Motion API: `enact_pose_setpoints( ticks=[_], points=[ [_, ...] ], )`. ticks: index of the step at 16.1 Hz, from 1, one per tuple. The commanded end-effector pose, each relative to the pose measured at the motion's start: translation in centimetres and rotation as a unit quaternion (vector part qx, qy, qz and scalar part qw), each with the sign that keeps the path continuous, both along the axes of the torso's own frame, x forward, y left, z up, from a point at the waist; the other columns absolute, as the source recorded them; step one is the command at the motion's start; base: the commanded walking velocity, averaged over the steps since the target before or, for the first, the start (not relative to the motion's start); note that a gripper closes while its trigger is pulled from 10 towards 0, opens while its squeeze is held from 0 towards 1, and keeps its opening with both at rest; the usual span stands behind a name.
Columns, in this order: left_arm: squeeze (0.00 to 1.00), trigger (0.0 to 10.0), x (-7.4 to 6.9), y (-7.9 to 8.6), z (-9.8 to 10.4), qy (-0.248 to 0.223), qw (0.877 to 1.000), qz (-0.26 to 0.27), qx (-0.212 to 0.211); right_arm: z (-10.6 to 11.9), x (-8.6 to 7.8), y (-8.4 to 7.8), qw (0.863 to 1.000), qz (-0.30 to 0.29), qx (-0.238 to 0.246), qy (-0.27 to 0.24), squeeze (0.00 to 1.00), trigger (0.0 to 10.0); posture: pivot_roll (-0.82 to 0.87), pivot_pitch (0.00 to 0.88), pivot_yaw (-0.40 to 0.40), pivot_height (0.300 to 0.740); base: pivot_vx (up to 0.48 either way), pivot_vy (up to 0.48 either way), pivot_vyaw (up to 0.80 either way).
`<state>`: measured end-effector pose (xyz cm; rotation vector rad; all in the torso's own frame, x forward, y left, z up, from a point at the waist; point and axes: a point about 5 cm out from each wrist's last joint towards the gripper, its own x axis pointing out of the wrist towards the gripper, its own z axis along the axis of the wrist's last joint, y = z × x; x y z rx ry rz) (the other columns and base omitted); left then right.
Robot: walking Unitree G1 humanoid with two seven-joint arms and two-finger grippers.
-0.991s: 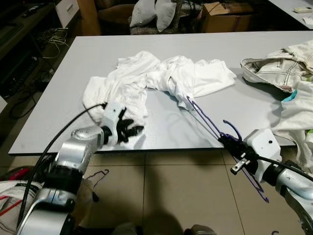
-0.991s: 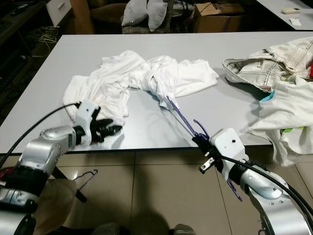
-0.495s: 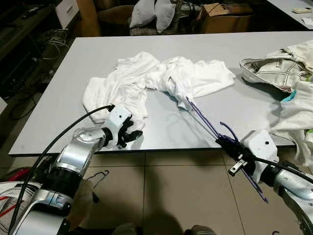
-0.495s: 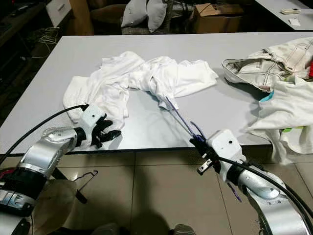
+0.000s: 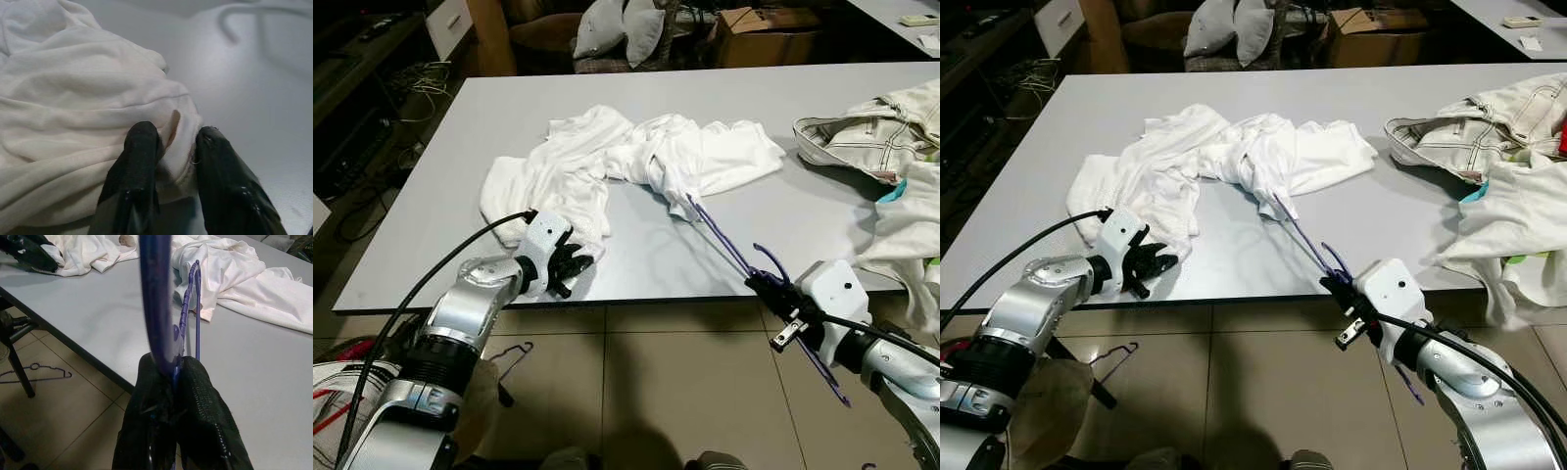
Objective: Hang hanger
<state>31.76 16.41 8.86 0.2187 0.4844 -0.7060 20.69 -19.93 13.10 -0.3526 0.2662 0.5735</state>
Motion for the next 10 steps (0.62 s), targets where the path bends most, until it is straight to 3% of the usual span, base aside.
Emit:
enact_pose_setpoints(
  ticks=[1, 3, 6, 9, 10],
  points=[
    [0.0, 0.0, -0.6, 0.5, -1.2, 0.028, 1.0, 0.012, 0.009, -0.7, -0.1, -0.2, 1.0, -0.005, -0.005, 0.022, 0.0, 10.0, -0.12, 0.0, 0.069, 0.74, 0.0, 0.0, 0.0],
    [0.0, 0.0, -0.4, 0.6, -1.1, 0.016, 1.0, 0.024, 0.008, -0.7, 0.0, -0.2, 1.0, -0.007, -0.004, 0.02, 0.0, 10.0, -0.12, 0.0, 0.066, 0.74, 0.0, 0.0, 0.0],
    [0.0, 0.0, 0.7, 0.6, 0.8, -0.043, 0.998, 0.044, -0.031, -0.6, 0.2, -0.3, 1.0, -0.014, -0.005, 0.013, 0.0, 10.0, -0.11, 0.0, 0.063, 0.74, 0.0, 0.0, 0.0],
    [0.0, 0.0, 2.7, 0.4, 5.2, -0.136, 0.987, 0.05, -0.074, -0.4, 0.7, -0.6, 1.0, -0.027, -0.007, -0.001, 0.0, 10.0, -0.11, 0.0, 0.06, 0.74, 0.0, 0.0, 0.0],
    [0.0, 0.0, 3.8, 0.5, 8.2, -0.191, 0.975, 0.061, -0.099, -0.3, 0.9, -0.7, 1.0, -0.03, -0.006, -0.005, 0.0, 10.0, -0.11, 0.0, 0.063, 0.74, 0.0, 0.0, 0.0]
  ],
)
